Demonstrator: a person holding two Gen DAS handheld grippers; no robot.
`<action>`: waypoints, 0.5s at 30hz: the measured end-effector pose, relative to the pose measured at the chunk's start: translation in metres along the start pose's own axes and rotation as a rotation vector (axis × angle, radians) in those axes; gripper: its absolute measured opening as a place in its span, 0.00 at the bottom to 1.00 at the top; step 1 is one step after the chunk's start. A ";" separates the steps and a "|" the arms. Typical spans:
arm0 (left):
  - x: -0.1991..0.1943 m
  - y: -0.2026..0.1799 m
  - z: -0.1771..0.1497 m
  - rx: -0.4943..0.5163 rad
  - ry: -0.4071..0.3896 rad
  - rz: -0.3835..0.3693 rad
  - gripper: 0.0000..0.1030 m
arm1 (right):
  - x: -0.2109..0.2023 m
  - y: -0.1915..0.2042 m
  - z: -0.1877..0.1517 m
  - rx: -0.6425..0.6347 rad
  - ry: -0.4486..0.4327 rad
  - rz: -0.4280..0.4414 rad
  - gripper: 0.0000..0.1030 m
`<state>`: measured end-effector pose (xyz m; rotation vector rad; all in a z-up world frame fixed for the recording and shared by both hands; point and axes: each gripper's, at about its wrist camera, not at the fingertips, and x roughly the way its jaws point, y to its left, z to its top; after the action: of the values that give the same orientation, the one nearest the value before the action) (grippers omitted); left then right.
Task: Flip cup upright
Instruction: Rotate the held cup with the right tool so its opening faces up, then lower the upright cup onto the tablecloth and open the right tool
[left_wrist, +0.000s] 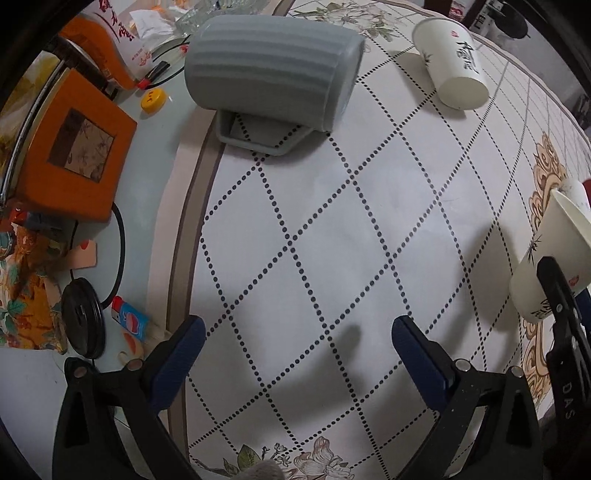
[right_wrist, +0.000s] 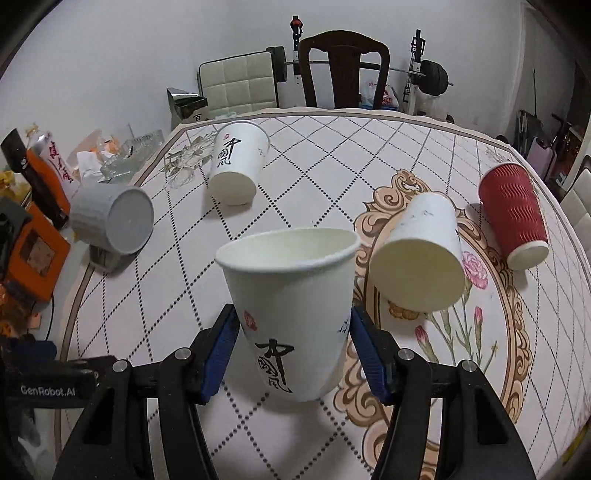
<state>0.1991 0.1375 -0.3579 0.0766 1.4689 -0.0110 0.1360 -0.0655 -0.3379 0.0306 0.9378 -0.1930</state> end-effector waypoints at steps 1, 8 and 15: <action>-0.001 0.000 -0.001 0.004 -0.002 -0.001 1.00 | -0.003 0.000 -0.003 -0.003 0.002 0.000 0.62; 0.000 -0.019 -0.015 0.039 -0.024 0.015 1.00 | -0.010 0.000 -0.023 -0.011 0.037 -0.002 0.63; -0.018 -0.022 -0.046 0.050 -0.058 0.027 1.00 | -0.016 -0.006 -0.035 0.004 0.073 -0.001 0.72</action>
<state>0.1502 0.1176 -0.3457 0.1358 1.4100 -0.0281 0.0979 -0.0649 -0.3449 0.0410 1.0100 -0.1958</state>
